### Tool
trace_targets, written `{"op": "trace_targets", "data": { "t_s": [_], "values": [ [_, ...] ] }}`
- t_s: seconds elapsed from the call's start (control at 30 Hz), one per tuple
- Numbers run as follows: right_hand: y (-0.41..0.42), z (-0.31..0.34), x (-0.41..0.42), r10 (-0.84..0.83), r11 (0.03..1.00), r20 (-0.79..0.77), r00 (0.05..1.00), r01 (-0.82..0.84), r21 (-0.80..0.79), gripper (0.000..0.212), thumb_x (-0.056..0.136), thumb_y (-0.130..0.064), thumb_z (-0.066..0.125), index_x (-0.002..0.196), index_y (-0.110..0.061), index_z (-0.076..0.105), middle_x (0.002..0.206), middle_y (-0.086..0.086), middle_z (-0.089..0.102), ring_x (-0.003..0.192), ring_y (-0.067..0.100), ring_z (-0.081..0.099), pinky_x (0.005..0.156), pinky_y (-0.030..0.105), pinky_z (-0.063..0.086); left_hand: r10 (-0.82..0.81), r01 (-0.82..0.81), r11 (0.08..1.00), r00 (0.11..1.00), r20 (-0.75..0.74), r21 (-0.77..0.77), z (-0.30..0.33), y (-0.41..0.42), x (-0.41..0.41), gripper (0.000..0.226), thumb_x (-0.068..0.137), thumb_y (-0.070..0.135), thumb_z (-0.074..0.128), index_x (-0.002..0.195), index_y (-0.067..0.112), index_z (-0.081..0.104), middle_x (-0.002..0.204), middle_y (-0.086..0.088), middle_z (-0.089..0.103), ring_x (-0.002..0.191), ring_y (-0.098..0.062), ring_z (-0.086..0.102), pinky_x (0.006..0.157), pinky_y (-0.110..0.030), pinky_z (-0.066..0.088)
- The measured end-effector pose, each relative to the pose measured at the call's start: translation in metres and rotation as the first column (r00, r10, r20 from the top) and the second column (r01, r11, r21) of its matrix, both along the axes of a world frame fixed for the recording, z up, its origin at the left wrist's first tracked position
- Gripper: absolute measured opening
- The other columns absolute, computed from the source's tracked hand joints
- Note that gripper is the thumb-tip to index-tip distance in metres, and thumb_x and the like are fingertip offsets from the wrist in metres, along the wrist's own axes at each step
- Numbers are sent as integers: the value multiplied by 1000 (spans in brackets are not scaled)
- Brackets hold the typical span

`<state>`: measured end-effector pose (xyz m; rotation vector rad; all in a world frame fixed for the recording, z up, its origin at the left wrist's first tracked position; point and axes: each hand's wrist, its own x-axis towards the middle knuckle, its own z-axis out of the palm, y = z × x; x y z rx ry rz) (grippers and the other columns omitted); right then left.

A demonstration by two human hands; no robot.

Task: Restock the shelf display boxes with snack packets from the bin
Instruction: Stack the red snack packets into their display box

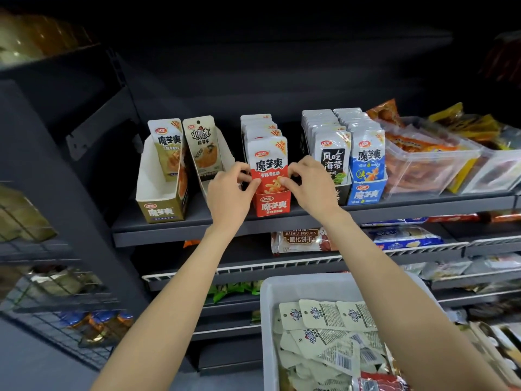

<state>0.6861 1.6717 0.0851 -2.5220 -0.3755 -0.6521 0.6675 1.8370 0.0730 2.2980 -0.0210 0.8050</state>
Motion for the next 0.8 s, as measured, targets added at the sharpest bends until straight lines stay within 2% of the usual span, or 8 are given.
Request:
{"op": "trace_targets", "data": {
  "t_s": [0.07,0.2,0.33,0.43,0.5,0.57,0.67,0.8],
  "values": [
    [4,4,1,-22,999,-33,999,21,-42,25,89,-34,61,90,-9,62,103,7,53,96,20,52,72,28,41,31,-31,999,1000,-4,43,-1,0,-1,30,85,39,66,109,22,60,90,10,70,91,-11,59,75,-34,48],
    [6,1,-2,-76,996,-4,997,75,-52,24,89,-35,62,94,-11,62,105,6,54,99,20,53,72,29,43,25,-24,999,999,-28,34,3,-4,-4,41,84,35,68,119,21,51,94,9,69,93,-14,59,70,-31,45],
    [1,-14,-26,-87,970,99,991,62,234,28,87,-29,65,110,-16,58,101,0,57,93,13,52,72,26,45,19,-13,988,999,34,-152,5,-9,-20,42,86,33,65,123,19,48,105,8,61,96,-11,56,79,-34,49],
    [-15,-25,-59,-45,934,134,990,-6,358,26,88,-23,63,112,-14,58,99,-1,59,91,12,53,78,23,43,-89,165,950,957,275,-265,0,-21,-48,23,90,24,57,112,19,53,94,13,58,88,-10,56,79,-32,49],
    [-31,-36,-88,-28,926,123,992,-20,377,23,89,-21,61,111,-14,58,96,-3,62,89,13,55,80,23,42,-210,312,925,895,393,-215,-10,-33,-71,17,90,18,54,107,15,55,91,11,58,86,-10,56,79,-26,45],
    [-52,-54,-119,-28,924,65,998,1,383,19,90,-18,60,109,-15,59,92,-5,64,86,12,55,79,23,41,-333,422,897,842,425,-133,-26,-45,-91,15,90,14,52,102,9,59,92,10,57,85,-12,56,78,-26,44],
    [-92,-91,-162,-56,929,-161,985,110,353,15,92,-14,59,107,-14,61,91,-4,66,85,8,59,78,21,45,-533,555,832,792,296,15,-58,-61,-115,17,90,17,52,97,8,64,88,6,61,85,-11,56,78,-28,44],
    [-145,-138,-204,-207,930,-413,887,309,199,19,90,-10,59,108,-14,63,93,-2,67,79,7,60,75,28,52,-670,694,710,718,-187,121,-104,-86,-136,24,87,35,52,104,21,63,98,11,63,98,-5,50,88,-29,40]
  ]
}}
